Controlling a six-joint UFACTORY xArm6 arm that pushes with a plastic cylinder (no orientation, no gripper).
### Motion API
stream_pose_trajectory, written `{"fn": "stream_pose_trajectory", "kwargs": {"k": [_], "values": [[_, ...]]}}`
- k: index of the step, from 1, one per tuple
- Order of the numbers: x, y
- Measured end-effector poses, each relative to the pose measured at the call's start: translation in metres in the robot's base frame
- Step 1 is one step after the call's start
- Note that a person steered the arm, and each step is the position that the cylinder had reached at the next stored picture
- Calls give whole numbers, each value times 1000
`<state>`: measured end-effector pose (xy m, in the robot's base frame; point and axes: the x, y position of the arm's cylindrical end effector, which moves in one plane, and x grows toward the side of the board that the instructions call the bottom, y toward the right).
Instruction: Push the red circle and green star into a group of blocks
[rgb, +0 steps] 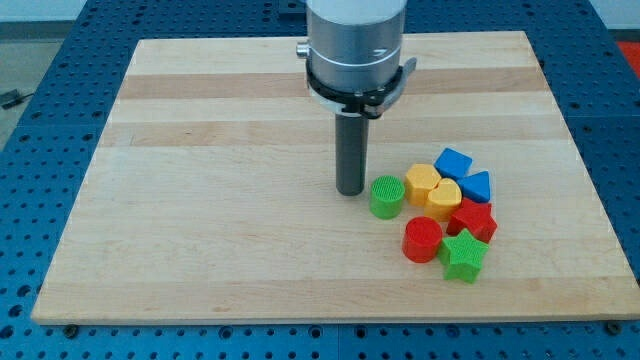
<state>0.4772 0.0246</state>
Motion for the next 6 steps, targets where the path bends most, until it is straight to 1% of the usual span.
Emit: {"fn": "stream_pose_trajectory", "kwargs": {"k": [1, 2, 3, 4, 5, 6], "values": [[5, 18], [7, 24], [23, -7], [70, -15], [121, -6], [141, 11]]}}
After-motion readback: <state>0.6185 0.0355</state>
